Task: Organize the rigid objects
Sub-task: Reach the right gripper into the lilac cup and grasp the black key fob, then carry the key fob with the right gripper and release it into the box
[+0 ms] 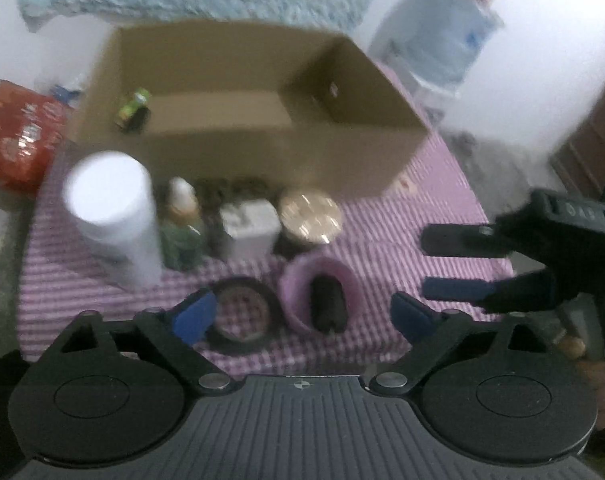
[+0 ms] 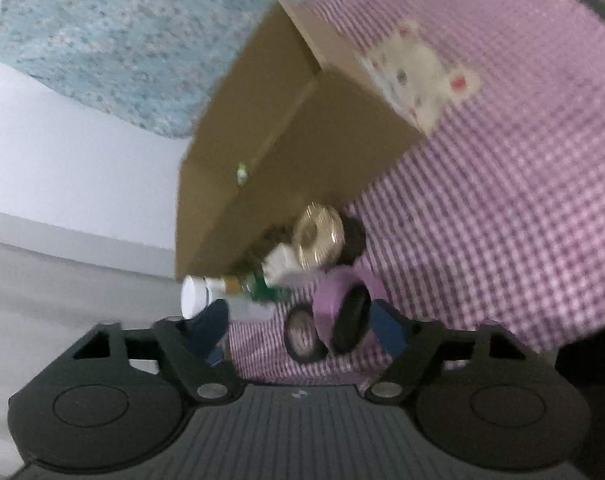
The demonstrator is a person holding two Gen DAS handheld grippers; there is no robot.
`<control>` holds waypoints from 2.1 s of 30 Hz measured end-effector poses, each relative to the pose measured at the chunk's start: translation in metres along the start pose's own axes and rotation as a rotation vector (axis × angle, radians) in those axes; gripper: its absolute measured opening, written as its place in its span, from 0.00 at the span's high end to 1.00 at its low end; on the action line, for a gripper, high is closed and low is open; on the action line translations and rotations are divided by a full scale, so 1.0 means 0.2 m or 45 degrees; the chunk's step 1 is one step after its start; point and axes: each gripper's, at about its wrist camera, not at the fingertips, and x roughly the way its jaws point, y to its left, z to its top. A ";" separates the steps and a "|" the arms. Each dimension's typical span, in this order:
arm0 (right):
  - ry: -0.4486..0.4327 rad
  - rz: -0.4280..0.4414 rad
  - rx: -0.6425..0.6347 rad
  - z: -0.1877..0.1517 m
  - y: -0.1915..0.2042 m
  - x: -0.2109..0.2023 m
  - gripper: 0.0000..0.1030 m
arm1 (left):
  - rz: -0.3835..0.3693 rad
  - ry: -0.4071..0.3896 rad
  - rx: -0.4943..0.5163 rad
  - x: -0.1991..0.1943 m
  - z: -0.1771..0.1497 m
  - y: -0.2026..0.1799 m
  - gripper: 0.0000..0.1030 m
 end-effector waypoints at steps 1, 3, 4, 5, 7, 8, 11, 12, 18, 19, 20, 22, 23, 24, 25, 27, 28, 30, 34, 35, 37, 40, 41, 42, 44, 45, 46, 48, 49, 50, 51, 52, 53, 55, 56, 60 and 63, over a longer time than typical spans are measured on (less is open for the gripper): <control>0.017 0.002 0.008 -0.01 -0.01 0.02 0.32 | -0.014 0.019 0.004 0.03 -0.01 -0.02 0.20; 0.047 -0.014 0.017 -0.02 -0.01 0.07 0.39 | -0.052 0.051 0.018 0.08 -0.01 -0.04 0.28; 0.054 -0.026 0.015 -0.04 -0.01 0.07 0.40 | -0.065 0.056 0.025 0.10 -0.02 -0.06 0.30; 0.057 -0.039 0.010 -0.04 -0.01 0.09 0.44 | -0.075 0.061 0.033 0.10 -0.03 -0.06 0.32; 0.065 -0.064 -0.002 -0.05 -0.01 0.11 0.50 | -0.100 0.064 0.051 0.12 -0.03 -0.08 0.41; 0.071 -0.073 -0.007 -0.05 -0.02 0.13 0.53 | -0.107 0.067 0.059 0.13 -0.03 -0.09 0.42; 0.094 -0.108 -0.025 -0.05 -0.03 0.18 0.56 | -0.116 0.093 0.082 0.16 -0.02 -0.10 0.50; 0.102 -0.114 -0.027 -0.04 -0.03 0.19 0.57 | -0.115 0.107 0.083 0.17 -0.02 -0.09 0.51; 0.135 -0.168 -0.066 0.01 -0.04 0.24 0.58 | -0.104 0.185 0.058 0.26 0.01 -0.09 0.55; 0.138 -0.172 -0.077 0.02 -0.03 0.24 0.58 | -0.101 0.194 0.054 0.27 0.01 -0.09 0.55; 0.142 -0.168 -0.081 0.03 -0.03 0.23 0.59 | -0.098 0.204 0.052 0.28 0.02 -0.09 0.56; 0.154 -0.157 -0.079 0.04 -0.02 0.23 0.65 | -0.091 0.225 0.047 0.31 0.03 -0.09 0.56; 0.155 -0.148 -0.088 0.05 -0.01 0.23 0.65 | -0.091 0.232 0.045 0.32 0.03 -0.08 0.56; 0.157 -0.149 -0.101 0.04 0.00 0.23 0.65 | -0.092 0.240 0.043 0.33 0.03 -0.08 0.56; 0.164 -0.153 -0.114 0.04 0.01 0.24 0.65 | -0.095 0.249 0.037 0.34 0.04 -0.08 0.56; 0.184 -0.167 -0.120 0.04 0.01 0.27 0.65 | -0.100 0.265 0.027 0.36 0.04 -0.07 0.56; 0.196 -0.180 -0.121 0.04 0.01 0.29 0.65 | -0.102 0.272 0.021 0.37 0.04 -0.07 0.56; 0.219 -0.199 -0.123 0.04 0.00 0.32 0.65 | -0.114 0.282 0.007 0.39 0.05 -0.06 0.56; 0.262 -0.245 -0.146 0.03 0.02 0.38 0.65 | -0.136 0.299 -0.009 0.42 0.05 -0.05 0.58; 0.265 -0.259 -0.158 0.03 0.03 0.39 0.65 | -0.142 0.300 -0.013 0.43 0.05 -0.05 0.58; 0.272 -0.276 -0.173 0.04 0.04 0.41 0.65 | -0.151 0.303 -0.023 0.44 0.05 -0.04 0.60; 0.284 -0.279 -0.166 0.05 0.02 0.44 0.65 | -0.155 0.312 -0.025 0.45 0.05 -0.03 0.64; 0.287 -0.275 -0.161 0.05 0.02 0.44 0.65 | -0.155 0.313 -0.021 0.44 0.05 -0.02 0.64; 0.289 -0.273 -0.156 0.05 0.01 0.44 0.66 | -0.160 0.312 -0.022 0.44 0.05 -0.02 0.64; 0.289 -0.270 -0.150 0.04 0.00 0.46 0.66 | -0.167 0.311 -0.025 0.45 0.05 -0.02 0.65; 0.279 -0.266 -0.149 0.04 0.00 0.47 0.67 | -0.169 0.304 -0.027 0.45 0.05 -0.02 0.65; 0.268 -0.260 -0.150 0.04 0.00 0.47 0.68 | -0.169 0.302 -0.030 0.45 0.05 -0.01 0.65; 0.252 -0.239 -0.123 0.04 -0.02 0.47 0.70 | -0.170 0.301 -0.036 0.45 0.04 -0.02 0.65; 0.245 -0.230 -0.112 0.03 -0.03 0.46 0.70 | -0.171 0.299 -0.034 0.44 0.04 -0.02 0.65; 0.240 -0.224 -0.106 0.04 -0.04 0.44 0.71 | -0.171 0.297 -0.031 0.43 0.03 -0.02 0.65; 0.234 -0.217 -0.102 0.04 -0.04 0.43 0.71 | -0.167 0.295 -0.025 0.43 0.03 -0.03 0.65; 0.227 -0.209 -0.100 0.04 -0.05 0.42 0.72 | -0.164 0.290 -0.017 0.42 0.03 -0.03 0.65; 0.220 -0.201 -0.099 0.03 -0.05 0.40 0.72 | -0.163 0.286 -0.014 0.40 0.03 -0.03 0.65; 0.210 -0.188 -0.096 0.03 -0.04 0.38 0.73 | -0.164 0.278 -0.011 0.37 0.02 -0.04 0.65; 0.204 -0.181 -0.096 0.02 -0.04 0.36 0.73 | -0.163 0.271 -0.007 0.36 0.02 -0.04 0.65; 0.174 -0.156 -0.107 0.01 -0.01 0.30 0.73 | -0.156 0.232 0.019 0.27 0.03 -0.07 0.65; 0.144 -0.138 -0.131 -0.01 0.04 0.23 0.73 | -0.156 0.193 0.040 0.18 0.04 -0.09 0.65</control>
